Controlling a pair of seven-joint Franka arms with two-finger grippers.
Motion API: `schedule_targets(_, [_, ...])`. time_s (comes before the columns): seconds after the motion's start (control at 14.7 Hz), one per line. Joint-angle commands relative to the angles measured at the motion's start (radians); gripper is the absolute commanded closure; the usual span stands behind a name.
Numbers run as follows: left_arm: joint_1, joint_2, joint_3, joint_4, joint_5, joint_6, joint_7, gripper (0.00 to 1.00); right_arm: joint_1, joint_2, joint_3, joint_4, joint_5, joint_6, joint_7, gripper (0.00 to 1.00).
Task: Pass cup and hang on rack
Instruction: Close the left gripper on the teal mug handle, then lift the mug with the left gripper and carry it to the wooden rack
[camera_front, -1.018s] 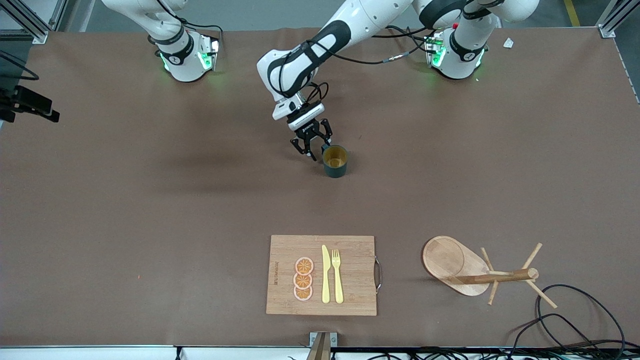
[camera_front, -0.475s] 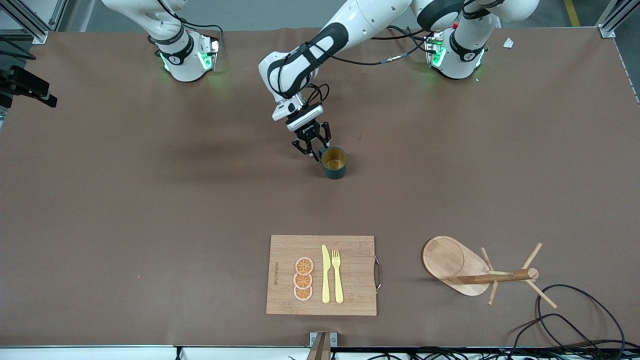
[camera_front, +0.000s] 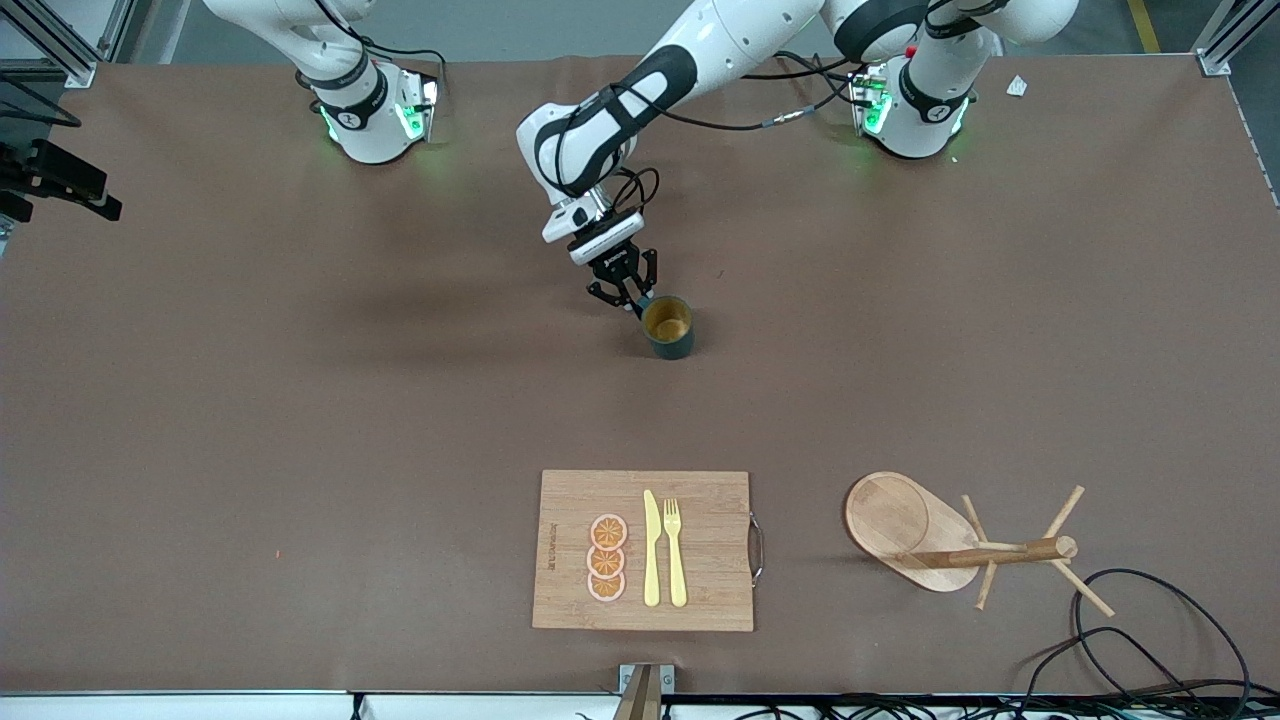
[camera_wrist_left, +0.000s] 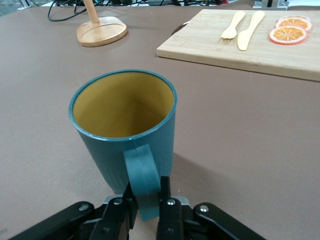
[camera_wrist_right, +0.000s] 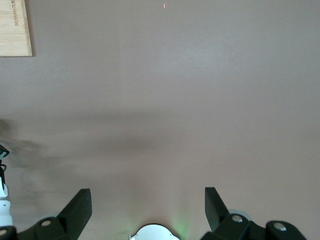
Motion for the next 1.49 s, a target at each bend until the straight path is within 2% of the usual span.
schedule_targets(0.0, [-0.002,-0.012,0.002,0.019,0.012,-0.019,0.055,0.94,0.011,-0.031,0.007,-0.031,-0.011,0.017,-0.009,0.00])
schedule_targets(0.14, [0.006,-0.039,0.002,0.022,0.003,-0.019,0.107,0.99,0.015,-0.031,0.007,-0.029,-0.018,0.017,-0.014,0.00])
schedule_targets(0.48, [0.088,-0.107,-0.008,0.100,-0.084,-0.019,0.268,0.99,0.014,-0.031,0.005,-0.029,-0.023,0.016,-0.015,0.00])
schedule_targets(0.75, [0.191,-0.220,-0.014,0.127,-0.214,0.002,0.441,0.99,0.014,-0.031,0.005,-0.031,-0.023,0.013,-0.015,0.00])
schedule_targets(1.09, [0.335,-0.363,-0.013,0.125,-0.434,0.050,0.665,0.99,0.012,-0.031,0.005,-0.031,-0.023,0.012,-0.015,0.00])
schedule_targets(1.43, [0.464,-0.438,-0.014,0.127,-0.622,0.077,0.808,0.99,0.012,-0.031,0.005,-0.031,-0.023,0.011,-0.015,0.00])
